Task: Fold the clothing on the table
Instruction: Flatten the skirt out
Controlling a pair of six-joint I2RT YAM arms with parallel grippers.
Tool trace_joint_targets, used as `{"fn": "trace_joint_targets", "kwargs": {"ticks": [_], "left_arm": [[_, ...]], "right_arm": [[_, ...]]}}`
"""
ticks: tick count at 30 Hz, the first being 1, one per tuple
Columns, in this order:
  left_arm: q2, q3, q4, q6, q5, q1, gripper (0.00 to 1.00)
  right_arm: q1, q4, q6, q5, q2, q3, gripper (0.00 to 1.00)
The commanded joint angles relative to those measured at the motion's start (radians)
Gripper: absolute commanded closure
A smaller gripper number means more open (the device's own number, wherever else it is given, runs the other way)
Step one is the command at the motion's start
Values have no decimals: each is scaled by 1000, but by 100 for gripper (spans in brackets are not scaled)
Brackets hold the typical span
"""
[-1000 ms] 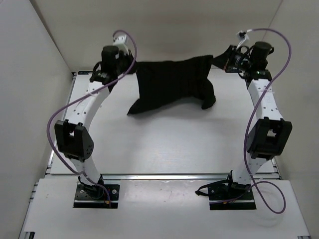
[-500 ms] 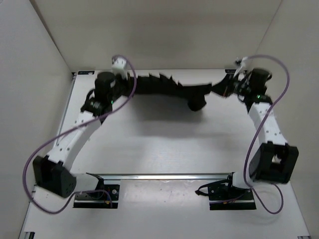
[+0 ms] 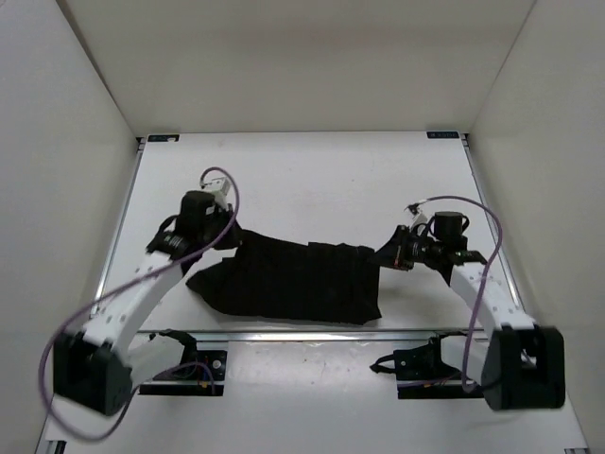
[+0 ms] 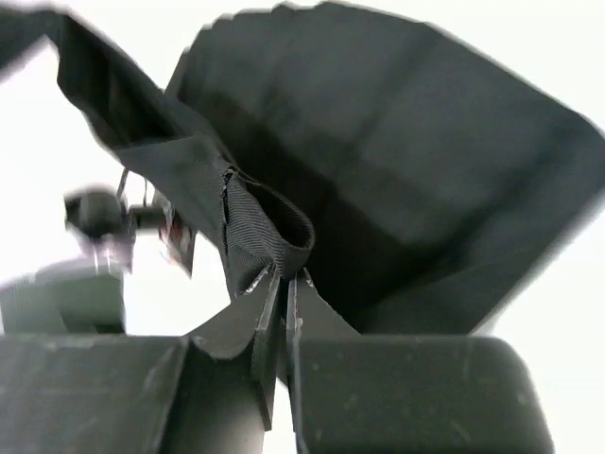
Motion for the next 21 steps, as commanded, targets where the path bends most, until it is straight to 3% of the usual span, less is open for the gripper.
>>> {"fn": "trace_joint_targets", "kwargs": {"ticks": [1, 2, 4, 6, 8, 9, 10, 11, 13, 15, 17, 21], "left_arm": [[304, 100, 93, -37, 51, 26, 100], [356, 177, 122, -27, 65, 42, 100], [571, 312, 147, -7, 68, 58, 100], [733, 562, 143, 9, 73, 71, 100], [952, 819, 101, 35, 81, 89, 100], [1010, 1042, 39, 49, 70, 95, 100], [1131, 1292, -39, 63, 53, 106, 100], [1239, 1525, -72, 66, 61, 106, 100], [1307, 1681, -44, 43, 77, 138, 100], [1264, 1656, 39, 57, 100, 152, 100], [1190, 1562, 58, 135, 46, 154, 100], [941, 1301, 81, 351, -50, 44, 100]], "right_arm": [[-119, 221, 58, -17, 193, 115, 100], [-119, 214, 35, -13, 294, 170, 100], [-157, 147, -73, 0, 475, 444, 100], [-166, 8, -142, 4, 664, 705, 100], [-173, -88, -182, 0, 930, 1139, 100], [-183, -173, -187, 9, 1058, 1263, 100], [-186, -229, -188, 33, 1112, 1521, 100], [-203, -216, -140, 21, 1195, 1686, 100], [-234, -55, 8, -26, 1253, 1837, 100], [-258, -100, -36, -13, 1292, 2007, 100], [-261, -255, -137, 53, 1252, 2086, 100], [-226, -351, -298, 192, 1055, 1868, 100]]}}
